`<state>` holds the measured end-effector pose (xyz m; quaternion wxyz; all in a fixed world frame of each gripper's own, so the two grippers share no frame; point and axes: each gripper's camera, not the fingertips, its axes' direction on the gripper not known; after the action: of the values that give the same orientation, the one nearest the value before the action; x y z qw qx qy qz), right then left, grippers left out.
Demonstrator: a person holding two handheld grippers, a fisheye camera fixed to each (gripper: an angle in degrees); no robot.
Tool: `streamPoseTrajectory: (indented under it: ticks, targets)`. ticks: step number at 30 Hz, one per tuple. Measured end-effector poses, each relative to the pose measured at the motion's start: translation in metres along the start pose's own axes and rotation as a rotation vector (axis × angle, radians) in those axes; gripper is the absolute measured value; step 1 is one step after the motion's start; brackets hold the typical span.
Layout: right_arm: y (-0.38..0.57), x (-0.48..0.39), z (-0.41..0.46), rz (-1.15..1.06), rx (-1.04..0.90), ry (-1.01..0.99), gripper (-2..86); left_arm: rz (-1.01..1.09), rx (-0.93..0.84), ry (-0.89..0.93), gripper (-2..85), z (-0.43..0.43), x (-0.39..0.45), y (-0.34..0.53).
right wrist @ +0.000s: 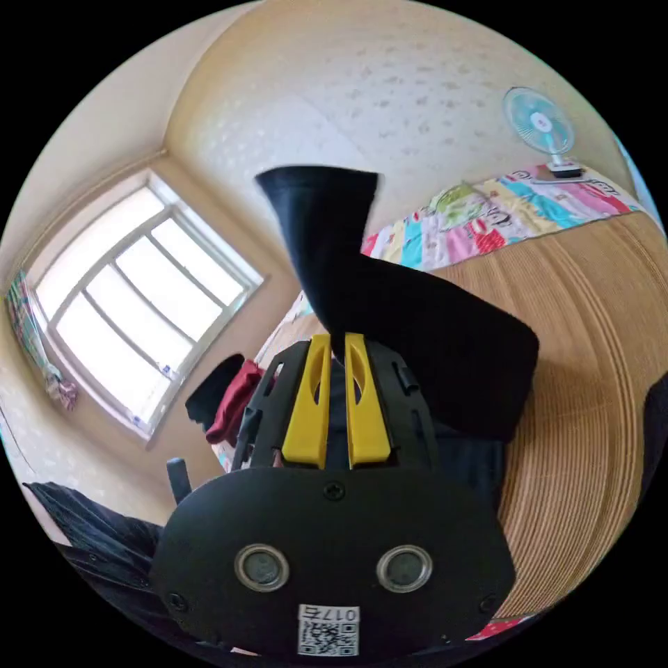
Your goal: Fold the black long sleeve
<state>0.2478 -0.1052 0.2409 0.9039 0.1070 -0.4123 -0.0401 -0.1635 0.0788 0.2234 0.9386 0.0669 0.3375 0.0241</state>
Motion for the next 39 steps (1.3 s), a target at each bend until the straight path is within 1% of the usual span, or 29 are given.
streamPoseTrajectory:
  ticks: [2,3,4,5,7,9,10,12,14,16,19,20,23,25,27,28,29,32,34,35,37,38,39]
  targets:
    - [0.046,-0.01,0.098,-0.016,-0.258,0.066,3.2,-0.024,-0.003,0.017,3.5,0.01,0.003,0.009]
    - [0.059,-0.007,0.12,0.001,-0.339,0.089,3.3,-0.042,-0.027,0.025,3.9,0.017,0.003,0.013]
    - [0.086,0.0,0.152,0.052,-0.483,0.13,3.4,-0.047,-0.068,0.04,4.5,0.024,0.003,0.015]
    - [0.103,-0.003,0.14,0.039,-0.369,0.075,3.5,-0.042,-0.088,0.045,4.8,0.025,0.003,0.014]
    - [0.112,-0.008,0.116,0.026,-0.293,0.045,2.9,0.006,-0.105,0.01,5.2,0.02,0.002,0.008]
    - [0.111,-0.008,0.1,0.015,-0.325,0.077,2.1,0.025,-0.064,-0.033,5.6,0.011,-0.006,-0.005]
    - [0.111,-0.007,0.088,0.01,-0.324,0.124,2.1,0.026,-0.029,-0.046,6.2,0.006,-0.013,-0.02]
    - [0.113,-0.004,0.069,0.013,-0.291,0.192,2.0,0.019,0.018,-0.047,7.8,0.006,-0.025,-0.052]
    - [0.118,0.002,0.049,0.035,-0.255,0.224,1.9,0.006,0.021,-0.083,10.1,0.015,-0.036,-0.087]
    - [0.12,0.007,0.042,0.067,-0.246,0.208,1.8,-0.109,-0.069,-0.145,12.1,0.043,-0.054,-0.121]
    - [0.12,0.01,0.039,0.093,-0.231,0.168,1.7,-0.182,-0.179,-0.099,14.5,0.073,-0.069,-0.124]
    - [0.119,0.008,0.041,0.084,-0.228,0.162,1.7,-0.187,-0.183,-0.107,14.3,0.076,-0.069,-0.12]
    - [0.115,0.004,0.057,0.055,-0.254,0.179,1.7,-0.151,-0.163,-0.232,11.4,0.082,-0.065,-0.094]
    - [0.113,0.004,0.07,0.052,-0.286,0.192,1.6,-0.134,-0.123,-0.259,8.8,0.079,-0.057,-0.085]
    - [0.112,0.004,0.08,0.063,-0.3,0.208,1.6,-0.09,-0.147,-0.295,6.7,0.079,-0.046,-0.088]
    - [0.112,0.002,0.082,0.076,-0.293,0.224,1.5,-0.042,-0.149,-0.283,4.0,0.077,-0.037,-0.093]
    - [0.115,0.0,0.081,0.083,-0.273,0.238,1.4,-0.024,-0.138,-0.275,3.6,0.073,-0.031,-0.097]
    - [0.132,-0.008,0.068,0.096,-0.204,0.277,1.0,0.117,-0.051,-0.23,2.5,0.048,0.001,-0.13]
    - [0.144,-0.009,0.061,0.117,-0.169,0.309,0.9,0.273,0.026,-0.207,2.1,0.03,0.026,-0.17]
    - [0.149,-0.01,0.059,0.118,-0.159,0.325,0.9,0.296,0.044,-0.191,2.0,0.027,0.029,-0.181]
    - [0.151,-0.011,0.062,0.111,-0.179,0.332,0.8,0.312,0.069,-0.068,2.1,0.022,0.018,-0.221]
    - [0.15,-0.01,0.065,0.115,-0.201,0.331,0.8,0.304,0.066,-0.055,2.2,0.024,0.011,-0.228]
    - [0.15,-0.01,0.066,0.117,-0.209,0.331,0.8,0.266,0.05,-0.088,2.5,0.033,-0.004,-0.239]
